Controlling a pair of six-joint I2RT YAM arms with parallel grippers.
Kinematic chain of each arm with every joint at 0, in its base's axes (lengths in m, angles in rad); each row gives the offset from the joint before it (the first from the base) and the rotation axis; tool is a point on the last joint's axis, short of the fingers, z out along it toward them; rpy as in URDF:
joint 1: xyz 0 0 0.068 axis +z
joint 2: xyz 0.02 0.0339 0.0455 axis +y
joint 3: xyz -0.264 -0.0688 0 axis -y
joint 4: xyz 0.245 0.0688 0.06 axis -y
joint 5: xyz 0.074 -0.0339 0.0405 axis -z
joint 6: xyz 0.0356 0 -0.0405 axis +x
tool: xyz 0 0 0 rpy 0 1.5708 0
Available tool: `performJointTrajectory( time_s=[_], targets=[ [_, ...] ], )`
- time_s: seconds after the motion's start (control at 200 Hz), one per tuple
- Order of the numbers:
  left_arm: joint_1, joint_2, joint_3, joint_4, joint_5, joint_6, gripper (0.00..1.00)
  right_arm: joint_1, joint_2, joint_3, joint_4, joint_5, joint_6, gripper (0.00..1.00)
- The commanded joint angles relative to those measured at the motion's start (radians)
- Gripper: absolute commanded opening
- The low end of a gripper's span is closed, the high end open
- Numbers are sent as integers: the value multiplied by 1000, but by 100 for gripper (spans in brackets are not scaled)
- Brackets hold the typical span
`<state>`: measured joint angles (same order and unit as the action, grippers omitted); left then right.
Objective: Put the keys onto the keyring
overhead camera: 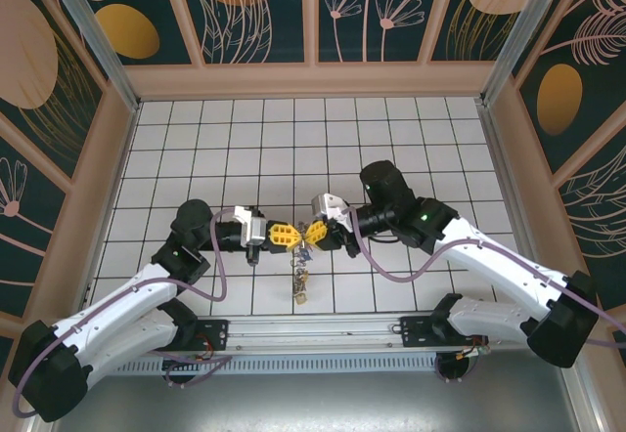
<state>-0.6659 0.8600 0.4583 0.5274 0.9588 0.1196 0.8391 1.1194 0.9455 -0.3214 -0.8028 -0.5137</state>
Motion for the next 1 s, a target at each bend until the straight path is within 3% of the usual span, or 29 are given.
performJointTrajectory(
  time_s=[0.0, 0.195, 0.36, 0.686, 0.936, 0.996],
  targets=[
    [-4, -14, 7, 49, 63, 36, 0, -8, 18, 22, 3, -20, 18, 0],
    [-4, -7, 52, -196, 56, 227, 0, -34, -8, 34, 23, -48, 46, 0],
    [-4, 13, 114, -427, -13, 386, 0, -43, 7, 79, -55, -64, 20, 0],
    [-4, 15, 109, -401, -167, 365, 0, -42, 31, 105, -87, -112, 15, 0],
    [-4, 32, 75, -274, -146, 271, 0, -16, 67, 128, -3, -69, 130, 0],
    [-4, 38, 65, -239, -141, 240, 8, -11, 79, 136, -10, -58, 135, 0]
  ],
)
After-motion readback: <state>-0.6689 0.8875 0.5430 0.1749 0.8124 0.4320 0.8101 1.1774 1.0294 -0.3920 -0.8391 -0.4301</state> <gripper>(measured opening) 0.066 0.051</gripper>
